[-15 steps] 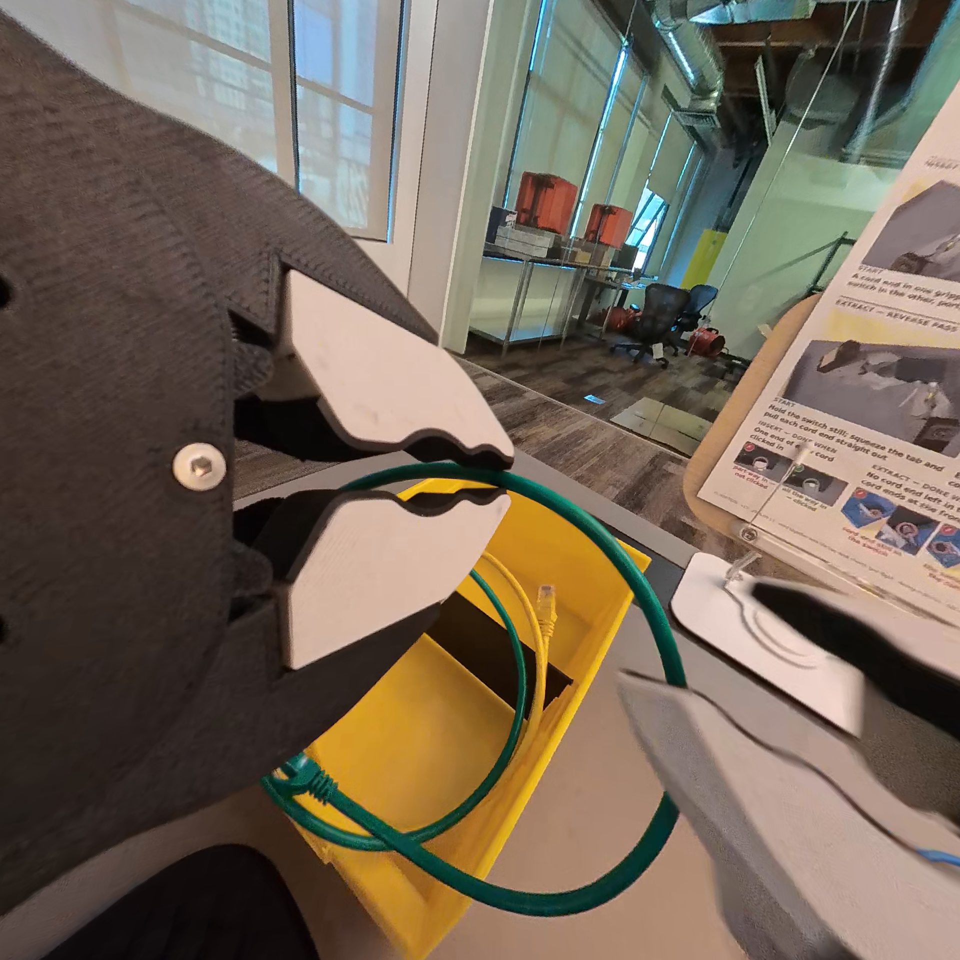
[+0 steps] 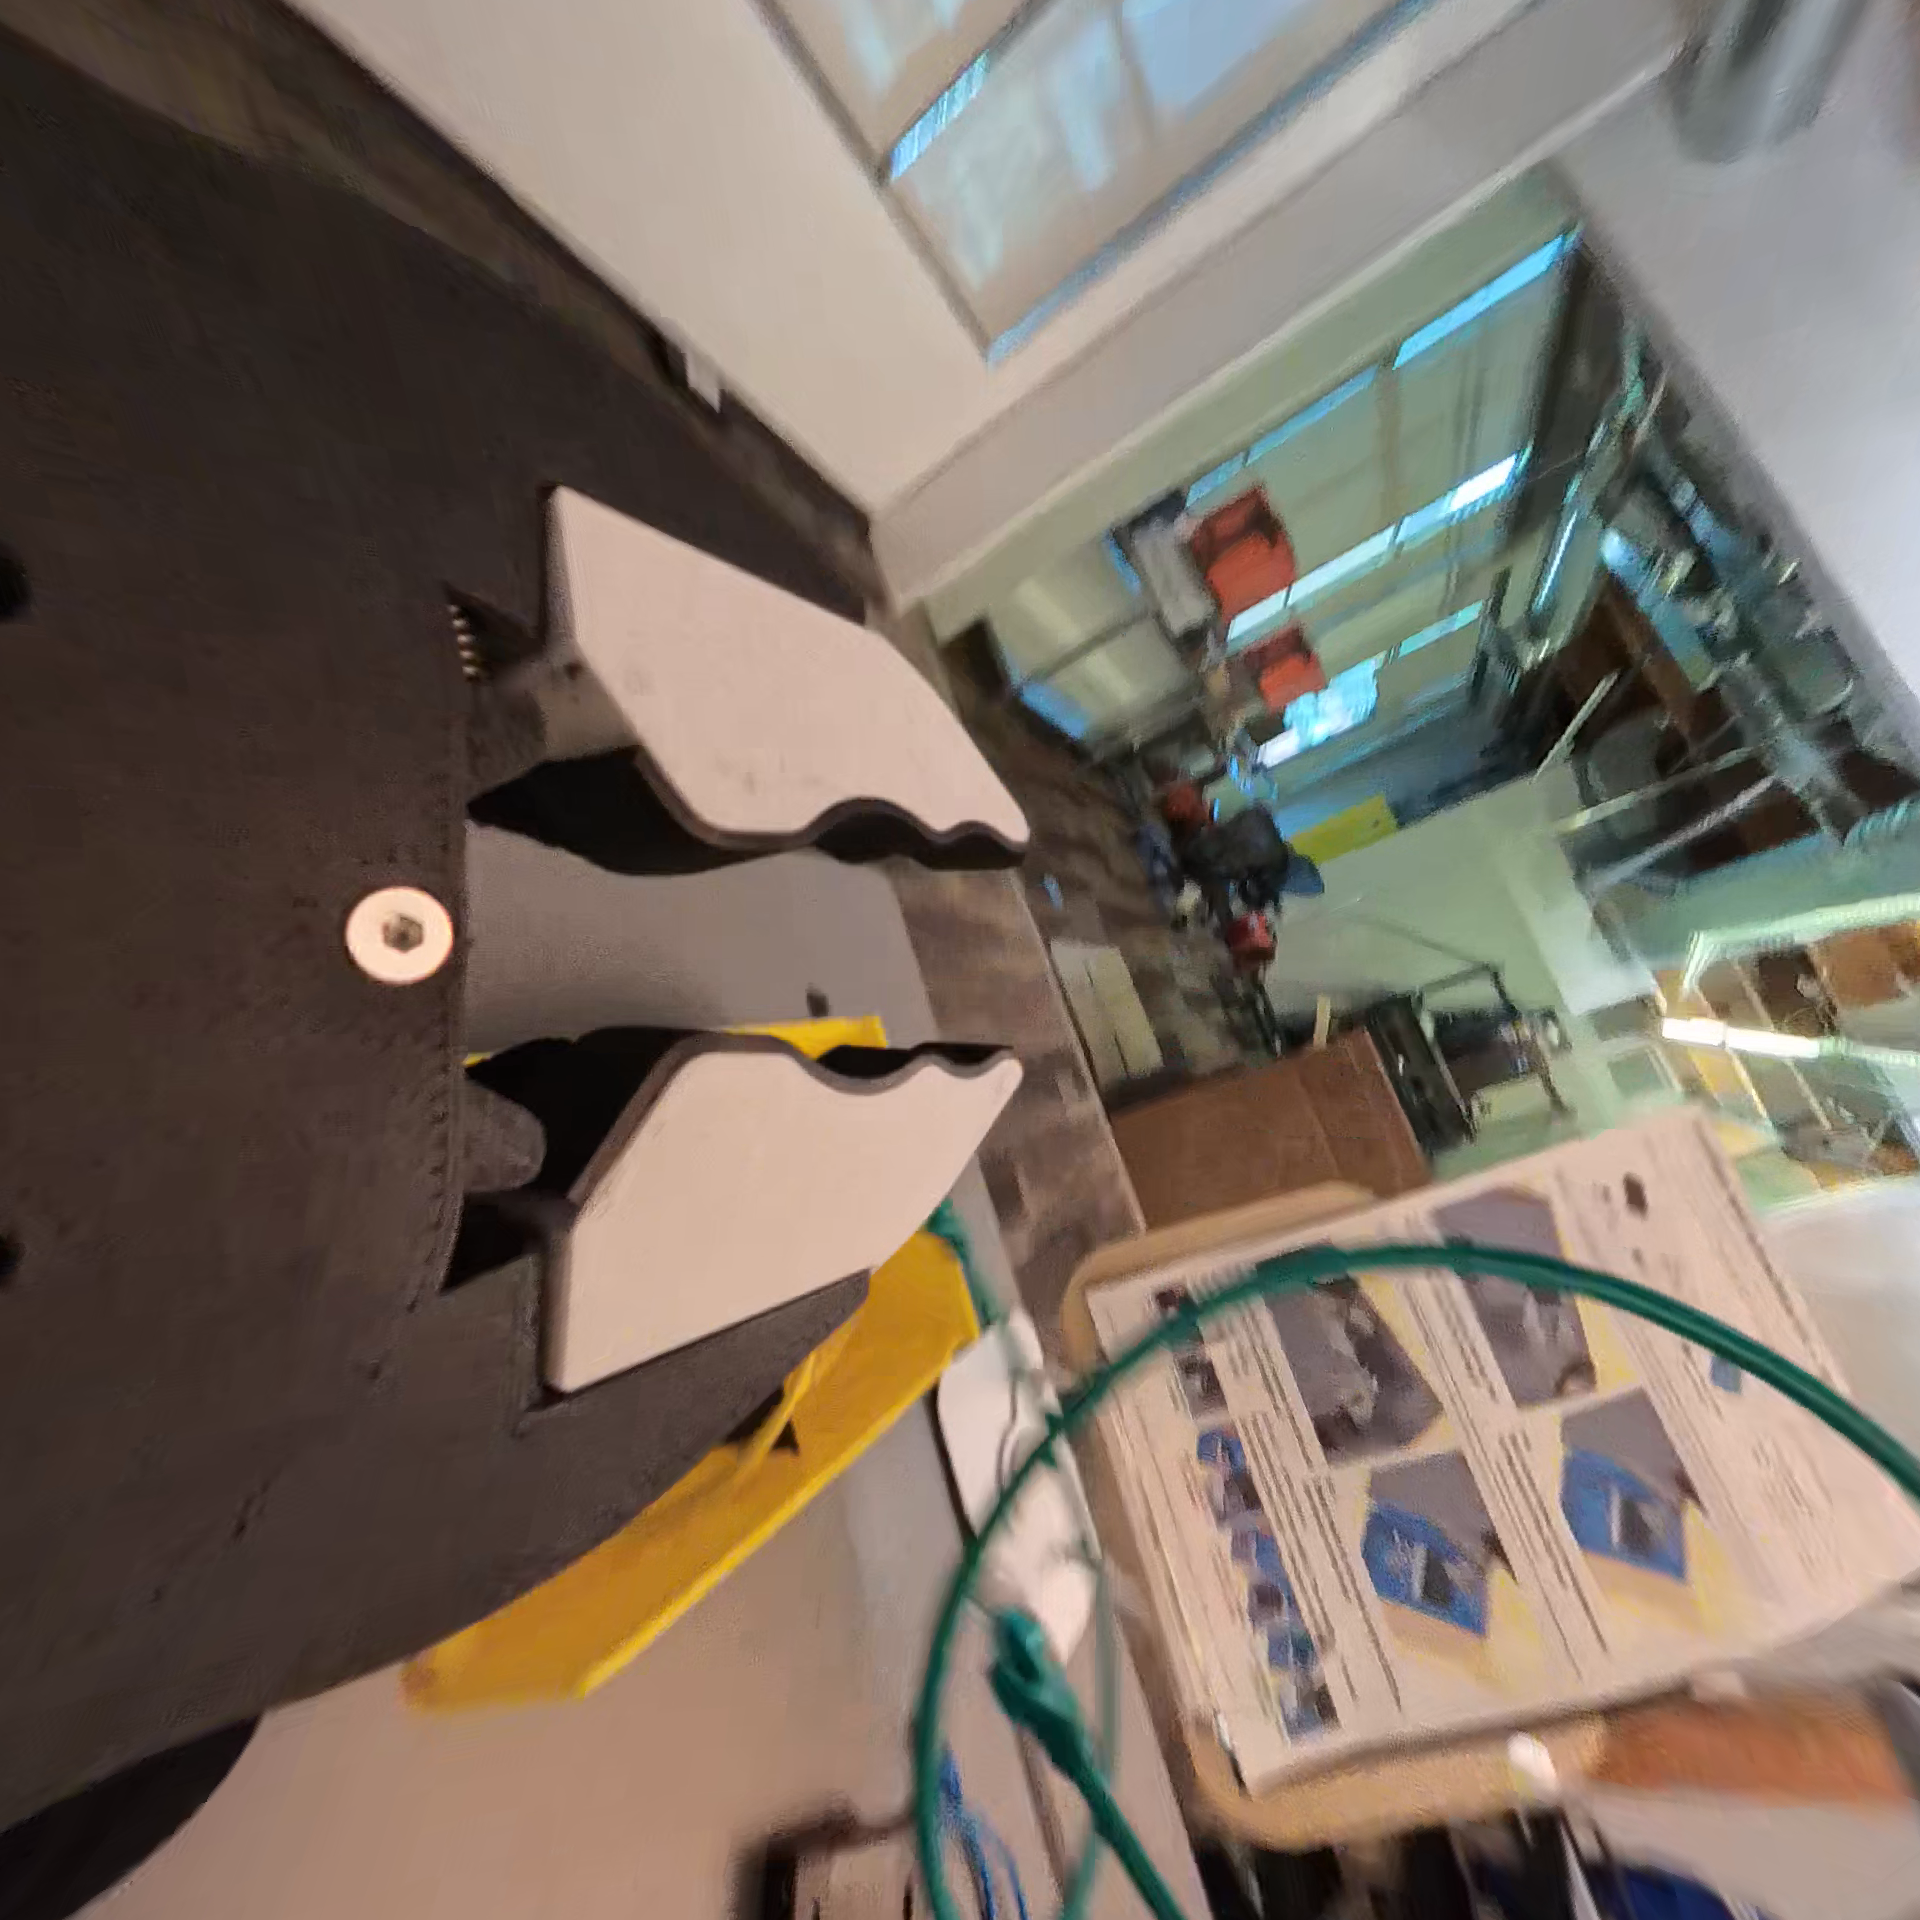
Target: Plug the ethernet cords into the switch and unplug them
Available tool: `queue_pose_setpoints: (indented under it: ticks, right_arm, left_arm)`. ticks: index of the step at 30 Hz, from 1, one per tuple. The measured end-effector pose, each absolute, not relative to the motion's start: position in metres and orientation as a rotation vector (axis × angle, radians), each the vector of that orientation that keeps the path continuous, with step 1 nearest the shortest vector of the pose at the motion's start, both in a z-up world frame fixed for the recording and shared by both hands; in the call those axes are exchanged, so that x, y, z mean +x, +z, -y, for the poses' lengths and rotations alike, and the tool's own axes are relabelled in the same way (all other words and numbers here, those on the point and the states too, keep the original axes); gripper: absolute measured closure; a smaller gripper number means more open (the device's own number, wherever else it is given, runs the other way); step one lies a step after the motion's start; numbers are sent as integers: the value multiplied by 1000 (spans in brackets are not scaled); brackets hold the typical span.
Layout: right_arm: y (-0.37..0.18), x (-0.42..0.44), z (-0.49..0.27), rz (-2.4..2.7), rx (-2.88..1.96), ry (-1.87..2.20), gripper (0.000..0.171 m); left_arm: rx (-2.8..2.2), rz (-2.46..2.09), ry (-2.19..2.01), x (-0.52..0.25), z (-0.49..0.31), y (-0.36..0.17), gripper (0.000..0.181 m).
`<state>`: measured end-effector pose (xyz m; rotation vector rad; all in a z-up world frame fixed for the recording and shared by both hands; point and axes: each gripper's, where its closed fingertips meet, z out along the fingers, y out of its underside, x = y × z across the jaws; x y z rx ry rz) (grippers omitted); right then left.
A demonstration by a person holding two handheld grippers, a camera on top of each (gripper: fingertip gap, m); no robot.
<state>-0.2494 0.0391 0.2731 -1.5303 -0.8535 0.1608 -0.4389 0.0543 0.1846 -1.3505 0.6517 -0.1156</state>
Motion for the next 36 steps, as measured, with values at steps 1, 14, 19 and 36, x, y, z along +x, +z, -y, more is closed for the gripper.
queue_pose_setpoints:
  ticks: [1, 14, 19, 36]
  right_arm:
    - [277, -239, -28, 857, -1573, 177, 167]
    - [95, -109, 52, 811, -2188, 181, 167]
    - [-7, -80, 49, 751, -2363, 349, 167]
    - [-54, -29, 42, 754, -2409, 189, 124]
  left_arm:
    - [-1387, -677, -168, -435, -65, 175, 151]
    - [-1963, -1104, -157, -365, -203, -18, 148]
    - [-2049, -1161, -182, -353, -217, -55, 141]
    - [-2048, -1264, 212, -369, -224, -45, 175]
